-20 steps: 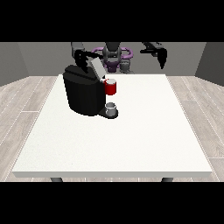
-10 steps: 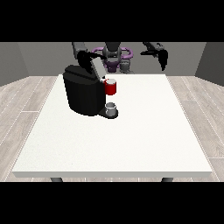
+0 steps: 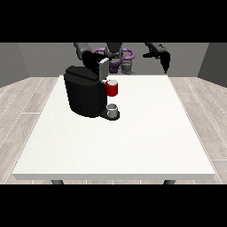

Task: Insert the coffee pod into the coffee machine and close the lid

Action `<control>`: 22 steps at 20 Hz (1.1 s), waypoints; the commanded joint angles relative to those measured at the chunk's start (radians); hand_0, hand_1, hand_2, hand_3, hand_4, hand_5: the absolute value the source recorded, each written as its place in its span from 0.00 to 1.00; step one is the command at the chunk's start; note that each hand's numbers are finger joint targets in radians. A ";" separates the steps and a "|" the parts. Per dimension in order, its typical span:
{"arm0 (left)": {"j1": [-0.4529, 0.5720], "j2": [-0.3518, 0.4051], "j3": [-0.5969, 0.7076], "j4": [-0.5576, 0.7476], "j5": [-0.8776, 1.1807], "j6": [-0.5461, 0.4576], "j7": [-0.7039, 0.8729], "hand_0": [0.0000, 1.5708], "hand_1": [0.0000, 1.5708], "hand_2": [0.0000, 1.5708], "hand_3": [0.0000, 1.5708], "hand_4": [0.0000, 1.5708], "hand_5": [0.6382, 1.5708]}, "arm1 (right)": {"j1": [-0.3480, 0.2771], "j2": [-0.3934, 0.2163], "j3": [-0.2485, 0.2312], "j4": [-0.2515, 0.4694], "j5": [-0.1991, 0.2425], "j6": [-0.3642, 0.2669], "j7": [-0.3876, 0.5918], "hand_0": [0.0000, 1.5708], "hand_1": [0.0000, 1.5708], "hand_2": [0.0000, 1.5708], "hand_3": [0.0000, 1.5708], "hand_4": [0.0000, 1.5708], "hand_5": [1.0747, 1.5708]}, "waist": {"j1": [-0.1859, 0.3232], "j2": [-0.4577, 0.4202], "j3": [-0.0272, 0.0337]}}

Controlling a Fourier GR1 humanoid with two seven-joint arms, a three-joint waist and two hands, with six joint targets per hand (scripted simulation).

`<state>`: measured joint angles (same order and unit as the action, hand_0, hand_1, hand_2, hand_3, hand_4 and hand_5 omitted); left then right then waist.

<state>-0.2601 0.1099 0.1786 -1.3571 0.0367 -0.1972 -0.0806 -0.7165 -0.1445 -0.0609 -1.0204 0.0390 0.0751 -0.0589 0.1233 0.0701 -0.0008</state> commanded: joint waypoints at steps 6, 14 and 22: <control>0.027 -0.009 -0.020 0.028 -0.004 0.008 -0.033 0.00 0.00 0.00 0.00 0.10 1.00 | -0.066 0.015 0.044 0.008 0.075 -0.017 0.012 0.00 0.00 0.00 0.00 0.08 1.00 | 0.008 -0.013 0.0007; 0.026 -0.010 -0.043 -0.014 0.006 0.004 -0.021 0.00 0.00 0.00 0.00 0.00 1.00 | -0.098 0.029 0.019 0.046 0.079 -0.017 -0.004 0.00 0.00 0.00 0.00 0.08 1.00 | 0.023 -0.019 0.0008; 0.063 -0.020 -0.015 0.054 0.001 0.031 -0.114 0.00 0.00 0.00 0.00 0.13 1.00 | 0.106 0.143 0.167 -0.094 -0.008 0.013 -0.123 0.00 0.00 0.00 0.00 0.18 1.00 | -0.064 -0.101 0.0008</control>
<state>-0.2317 0.1030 0.1613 -1.3270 0.0393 -0.1709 -0.1411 -0.7163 -0.0270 0.0471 -1.0609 0.0790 0.0808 -0.1146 0.0889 -0.0032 -0.0001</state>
